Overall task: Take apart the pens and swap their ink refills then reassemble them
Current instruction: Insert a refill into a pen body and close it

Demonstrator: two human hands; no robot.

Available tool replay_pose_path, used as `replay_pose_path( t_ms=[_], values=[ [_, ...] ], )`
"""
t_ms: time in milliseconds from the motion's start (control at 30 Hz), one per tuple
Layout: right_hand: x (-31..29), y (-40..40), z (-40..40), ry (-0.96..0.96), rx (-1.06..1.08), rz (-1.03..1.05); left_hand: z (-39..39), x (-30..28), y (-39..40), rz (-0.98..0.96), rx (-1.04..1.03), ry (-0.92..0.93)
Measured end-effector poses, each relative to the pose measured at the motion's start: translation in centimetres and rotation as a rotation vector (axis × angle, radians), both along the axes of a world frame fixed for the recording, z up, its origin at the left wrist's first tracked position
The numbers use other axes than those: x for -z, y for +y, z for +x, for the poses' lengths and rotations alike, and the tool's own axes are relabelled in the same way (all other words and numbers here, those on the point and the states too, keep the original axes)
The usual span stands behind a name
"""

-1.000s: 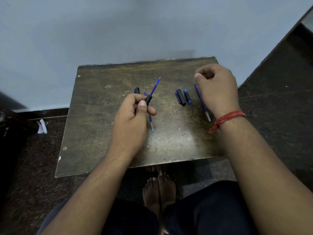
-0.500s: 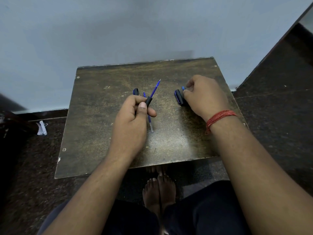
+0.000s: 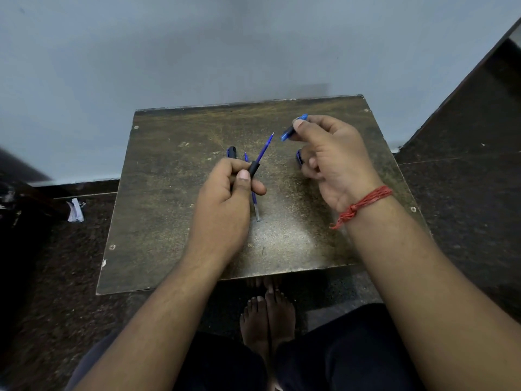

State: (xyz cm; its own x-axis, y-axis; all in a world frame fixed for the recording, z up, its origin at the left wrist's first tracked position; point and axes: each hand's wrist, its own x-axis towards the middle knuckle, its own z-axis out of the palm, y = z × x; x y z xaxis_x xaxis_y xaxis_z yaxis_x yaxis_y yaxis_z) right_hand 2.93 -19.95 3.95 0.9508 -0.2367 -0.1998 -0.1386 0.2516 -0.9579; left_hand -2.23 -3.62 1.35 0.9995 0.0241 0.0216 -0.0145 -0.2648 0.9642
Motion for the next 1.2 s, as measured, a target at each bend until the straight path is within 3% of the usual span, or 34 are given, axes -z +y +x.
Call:
replay_pose_path(
  t_ms=[133,467,733,933,1200],
  values=[
    [-0.1,-0.1,0.1,-0.043,0.029,0.067,-0.1,-0.1,-0.1,0.017,0.012,0.008],
    [-0.3,0.5,-0.4,-0.116,-0.033,-0.099,-0.2,-0.2,-0.2,0.017,0.021,0.012],
    [0.2,0.2,-0.3,-0.114,-0.136,-0.141,-0.1,-0.2,0.0,0.02,0.009,-0.006],
    [0.2,1.0,-0.9,-0.098,-0.349,-0.227,-0.2,-0.4,0.1,0.018,0.01,-0.03],
    [-0.3,1.0,-1.1,-0.078,-0.384,-0.299,-0.2,-0.4,0.1,0.032,0.011,-0.051]
  ],
)
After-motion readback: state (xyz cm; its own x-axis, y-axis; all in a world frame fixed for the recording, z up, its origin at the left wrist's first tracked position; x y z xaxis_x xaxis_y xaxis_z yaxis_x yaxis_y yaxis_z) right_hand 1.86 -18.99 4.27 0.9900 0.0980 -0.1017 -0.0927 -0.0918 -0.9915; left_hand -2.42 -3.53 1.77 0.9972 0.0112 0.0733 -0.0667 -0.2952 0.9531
